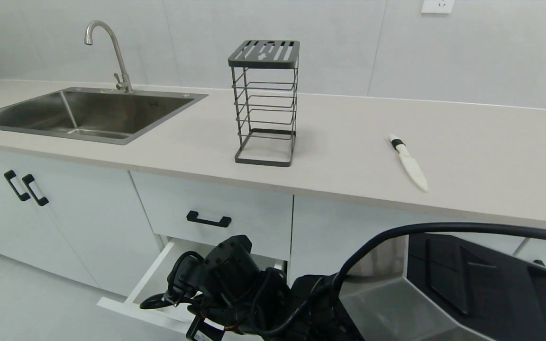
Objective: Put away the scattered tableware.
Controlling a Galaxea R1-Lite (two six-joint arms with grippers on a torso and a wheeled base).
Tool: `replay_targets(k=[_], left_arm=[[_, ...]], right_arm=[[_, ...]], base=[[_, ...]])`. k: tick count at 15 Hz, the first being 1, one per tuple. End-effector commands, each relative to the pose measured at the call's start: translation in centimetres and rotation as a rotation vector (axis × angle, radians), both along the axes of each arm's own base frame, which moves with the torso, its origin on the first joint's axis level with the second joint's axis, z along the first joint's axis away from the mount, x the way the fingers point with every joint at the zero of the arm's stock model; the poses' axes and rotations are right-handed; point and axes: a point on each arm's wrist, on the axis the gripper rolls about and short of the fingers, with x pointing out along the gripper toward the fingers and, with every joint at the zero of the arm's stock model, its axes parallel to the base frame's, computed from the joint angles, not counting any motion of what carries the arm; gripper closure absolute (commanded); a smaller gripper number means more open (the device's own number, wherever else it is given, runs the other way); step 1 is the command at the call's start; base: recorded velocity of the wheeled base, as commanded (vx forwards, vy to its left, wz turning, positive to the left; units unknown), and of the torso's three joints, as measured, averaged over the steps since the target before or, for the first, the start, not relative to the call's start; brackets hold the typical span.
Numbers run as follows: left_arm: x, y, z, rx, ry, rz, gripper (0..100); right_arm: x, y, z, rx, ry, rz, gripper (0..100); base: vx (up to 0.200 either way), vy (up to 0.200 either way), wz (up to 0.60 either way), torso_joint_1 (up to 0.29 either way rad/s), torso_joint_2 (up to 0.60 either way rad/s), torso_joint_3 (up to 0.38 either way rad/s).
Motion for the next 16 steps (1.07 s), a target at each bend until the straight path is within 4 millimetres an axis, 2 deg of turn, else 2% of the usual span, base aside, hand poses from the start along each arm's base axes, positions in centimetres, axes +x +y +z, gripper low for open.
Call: replay_targets(k=[1, 5, 7, 10, 14, 16], left_arm=[[0.0, 0.0, 0.0, 0.0, 0.001, 0.0, 0], [0.0, 0.0, 0.0, 0.0, 0.001, 0.0, 0], [0.0, 0.0, 0.0, 0.0, 0.001, 0.0, 0], [0.0, 0.0, 0.0, 0.0, 0.001, 0.0, 0], [0.0, 0.0, 0.0, 0.0, 0.001, 0.0, 0], [0.0, 0.0, 0.0, 0.0, 0.001, 0.0, 0]], right_arm=[[0.2, 0.3, -0.2, 0.003, -0.002, -0.002, 100], [2.4, -0.1, 0.3, 0.013, -0.047, -0.088, 100], [4.6, -0.1, 1.0, 0.028, -0.113, -0.195, 100], [5.8, 0.1, 2.0, 0.063, -0.142, -0.222, 100], [6.8, 0.2, 1.3, 0.068, -0.142, -0.233, 100], [7.2, 0.3, -0.4, 0.043, -0.129, -0.232, 100]], base=[[0.0, 0.0, 0.0, -0.178, 0.46, 0.276], [0.0, 0.0, 0.0, -0.179, 0.46, 0.284], [0.0, 0.0, 0.0, -0.154, 0.45, 0.293], [0.0, 0.0, 0.0, -0.095, 0.28, 0.185], [0.0, 0.0, 0.0, -0.005, 0.02, 0.012], [0.0, 0.0, 0.0, 0.0, 0.0, 0.0]])
